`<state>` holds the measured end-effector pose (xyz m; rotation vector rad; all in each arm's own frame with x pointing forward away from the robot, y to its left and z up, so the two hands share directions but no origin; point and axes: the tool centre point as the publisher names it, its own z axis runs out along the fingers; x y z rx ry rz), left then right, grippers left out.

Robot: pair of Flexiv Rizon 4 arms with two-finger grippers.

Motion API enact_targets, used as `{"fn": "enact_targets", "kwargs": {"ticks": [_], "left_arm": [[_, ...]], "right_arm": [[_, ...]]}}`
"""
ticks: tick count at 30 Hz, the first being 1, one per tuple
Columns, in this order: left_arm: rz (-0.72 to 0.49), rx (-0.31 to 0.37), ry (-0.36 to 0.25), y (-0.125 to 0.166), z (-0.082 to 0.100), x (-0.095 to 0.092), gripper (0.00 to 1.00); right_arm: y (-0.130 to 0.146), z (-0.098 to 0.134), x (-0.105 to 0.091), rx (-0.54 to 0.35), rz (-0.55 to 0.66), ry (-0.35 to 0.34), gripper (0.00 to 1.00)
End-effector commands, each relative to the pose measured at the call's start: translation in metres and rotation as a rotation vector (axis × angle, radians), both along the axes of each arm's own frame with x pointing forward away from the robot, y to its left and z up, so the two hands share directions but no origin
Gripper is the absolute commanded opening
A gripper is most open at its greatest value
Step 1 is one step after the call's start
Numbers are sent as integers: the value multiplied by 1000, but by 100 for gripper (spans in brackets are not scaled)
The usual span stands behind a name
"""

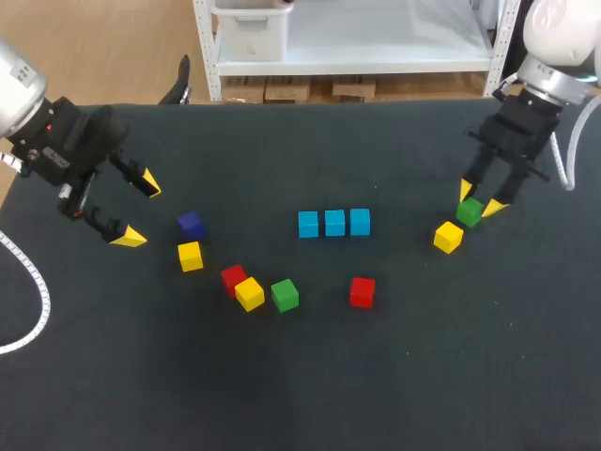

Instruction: Place the blue cubes, place green cubes on the blue cubes, place the yellow cubes on the green cubes, then place the red cubes on the yellow cubes, and place purple cube on the red cubes.

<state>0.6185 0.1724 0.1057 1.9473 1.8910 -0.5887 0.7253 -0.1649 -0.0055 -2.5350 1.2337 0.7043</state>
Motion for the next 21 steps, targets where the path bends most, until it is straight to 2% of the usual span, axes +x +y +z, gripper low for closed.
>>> {"fn": "enact_targets", "kwargs": {"ticks": [1, 5, 9, 14, 17, 21], "left_arm": [[-2, -3, -3, 1, 0, 0, 100], [-2, -3, -3, 1, 0, 0, 100], [-2, -3, -3, 1, 0, 0, 100], [-2, -3, -3, 1, 0, 0, 100], [-2, -3, -3, 1, 0, 0, 100], [-2, -3, -3, 1, 0, 0, 100]], "right_arm": [[-2, -1, -6, 37, -45, -50, 0], [-4, 6, -2, 53, -89, -51, 0], [-2, 22, 2, 40, -158, -60, 0], [5, 47, 10, -28, -319, -62, 0], [10, 59, 12, -19, -443, -48, 0], [19, 68, 10, -8, -580, -77, 0]]}}
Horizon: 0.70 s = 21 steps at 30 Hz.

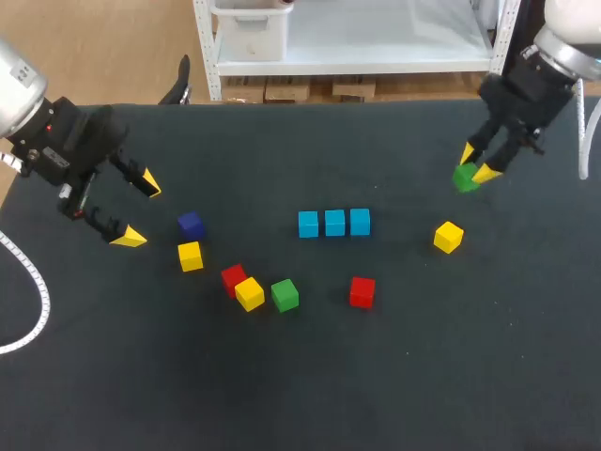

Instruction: Place the blue cubes, place green cubes on the blue cubes, place the yellow cubes on the green cubes, then place the red cubes on the yellow cubes, and place purple cube on the red cubes.

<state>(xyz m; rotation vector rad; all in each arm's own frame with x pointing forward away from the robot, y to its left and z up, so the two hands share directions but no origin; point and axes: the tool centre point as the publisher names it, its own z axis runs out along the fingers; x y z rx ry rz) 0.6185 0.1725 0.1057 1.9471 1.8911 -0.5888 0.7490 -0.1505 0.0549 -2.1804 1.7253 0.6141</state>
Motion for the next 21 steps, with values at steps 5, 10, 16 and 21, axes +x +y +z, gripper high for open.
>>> {"fn": "enact_targets", "kwargs": {"ticks": [5, 10, 16, 21], "left_arm": [[-2, -3, -3, 1, 0, 0, 100], [-2, -3, -3, 1, 0, 0, 100], [-2, -3, -3, 1, 0, 0, 100], [-2, -3, -3, 1, 0, 0, 100]], "right_arm": [[25, 13, -21, 10, -259, -130, 0], [48, 21, -25, 2, -336, -160, 0], [82, 26, -34, 5, -365, -177, 0], [120, 27, -42, -2, -349, -193, 0]]}}
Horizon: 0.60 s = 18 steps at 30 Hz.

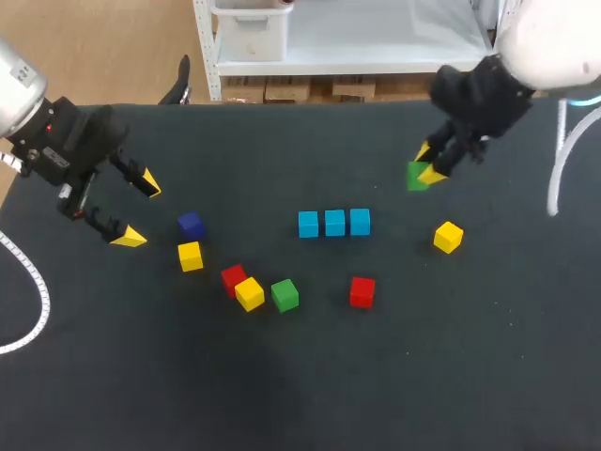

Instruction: Place the blue cubes, place green cubes on the blue cubes, place the yellow cubes on the green cubes, then place the red cubes on the yellow cubes, and place purple cube on the red cubes.

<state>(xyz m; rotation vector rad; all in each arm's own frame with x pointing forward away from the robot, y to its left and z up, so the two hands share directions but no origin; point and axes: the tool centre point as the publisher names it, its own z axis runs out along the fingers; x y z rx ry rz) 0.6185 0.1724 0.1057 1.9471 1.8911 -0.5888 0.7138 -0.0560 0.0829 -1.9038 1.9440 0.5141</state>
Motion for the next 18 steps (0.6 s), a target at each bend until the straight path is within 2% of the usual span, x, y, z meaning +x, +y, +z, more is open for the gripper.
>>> {"fn": "enact_targets", "kwargs": {"ticks": [1, 8, 18], "left_arm": [[-2, -3, -3, 1, 0, 0, 100], [-2, -3, -3, 1, 0, 0, 100], [-2, -3, -3, 1, 0, 0, 100]], "right_arm": [[32, -1, -8, -29, -89, -158, 0], [67, -6, -14, -41, -87, -158, 0], [88, -21, -19, -67, -95, -133, 0]]}}
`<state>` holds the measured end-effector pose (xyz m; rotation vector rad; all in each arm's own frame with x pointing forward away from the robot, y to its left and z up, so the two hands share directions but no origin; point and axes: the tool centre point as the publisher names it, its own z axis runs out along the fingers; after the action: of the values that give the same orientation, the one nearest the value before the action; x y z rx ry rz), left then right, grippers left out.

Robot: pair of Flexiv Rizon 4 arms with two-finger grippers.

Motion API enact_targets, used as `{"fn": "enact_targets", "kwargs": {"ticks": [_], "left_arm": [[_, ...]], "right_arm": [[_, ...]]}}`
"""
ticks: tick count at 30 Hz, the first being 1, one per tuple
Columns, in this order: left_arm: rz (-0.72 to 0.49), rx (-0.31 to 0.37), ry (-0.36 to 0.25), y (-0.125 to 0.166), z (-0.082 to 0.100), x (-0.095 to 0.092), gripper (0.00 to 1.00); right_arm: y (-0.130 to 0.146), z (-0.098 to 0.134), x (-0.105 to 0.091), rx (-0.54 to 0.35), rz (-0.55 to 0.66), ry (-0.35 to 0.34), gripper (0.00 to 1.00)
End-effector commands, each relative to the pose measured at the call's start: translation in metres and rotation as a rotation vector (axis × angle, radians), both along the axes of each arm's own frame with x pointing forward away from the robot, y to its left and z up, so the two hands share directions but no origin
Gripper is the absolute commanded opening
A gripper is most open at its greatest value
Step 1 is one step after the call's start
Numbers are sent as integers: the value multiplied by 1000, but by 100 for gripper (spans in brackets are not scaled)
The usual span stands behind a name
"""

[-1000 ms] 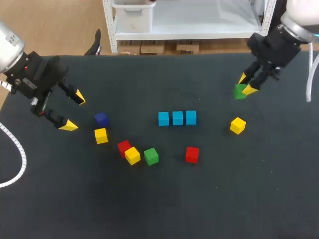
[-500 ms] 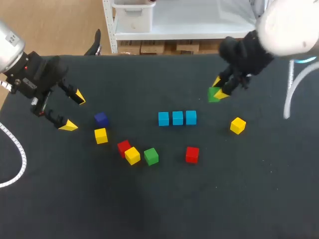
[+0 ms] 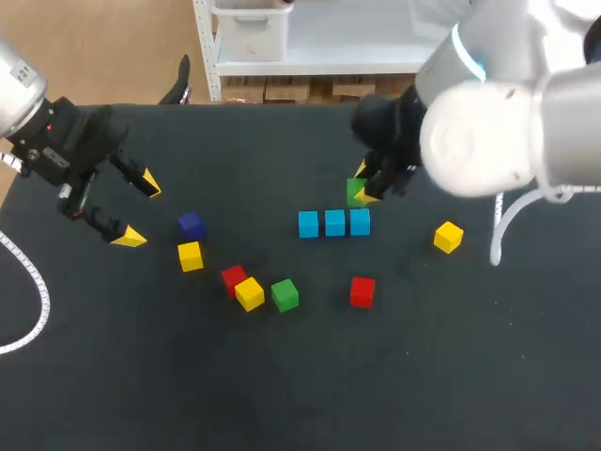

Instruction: Place the blue cubes, place green cubes on the blue cubes, place the yellow cubes on the green cubes, then place the red cubes on the yellow cubes, and place purple cube on the red cubes.

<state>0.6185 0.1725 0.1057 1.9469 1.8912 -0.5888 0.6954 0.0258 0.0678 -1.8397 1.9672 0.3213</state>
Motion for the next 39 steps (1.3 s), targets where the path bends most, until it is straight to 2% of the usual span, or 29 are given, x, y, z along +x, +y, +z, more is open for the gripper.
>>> {"fn": "enact_targets", "kwargs": {"ticks": [1, 10, 17, 39], "left_arm": [[-2, -3, -3, 1, 0, 0, 100], [-2, -3, -3, 1, 0, 0, 100], [-2, -3, -3, 1, 0, 0, 100], [-2, -3, -3, 1, 0, 0, 100]], "right_arm": [[6, -7, -1, -11, -19, -16, 0], [2, -16, 0, -27, -46, 0, 0], [-2, -23, 2, 18, -57, 17, 0], [1, -31, 7, 42, -4, 22, 0]]}}
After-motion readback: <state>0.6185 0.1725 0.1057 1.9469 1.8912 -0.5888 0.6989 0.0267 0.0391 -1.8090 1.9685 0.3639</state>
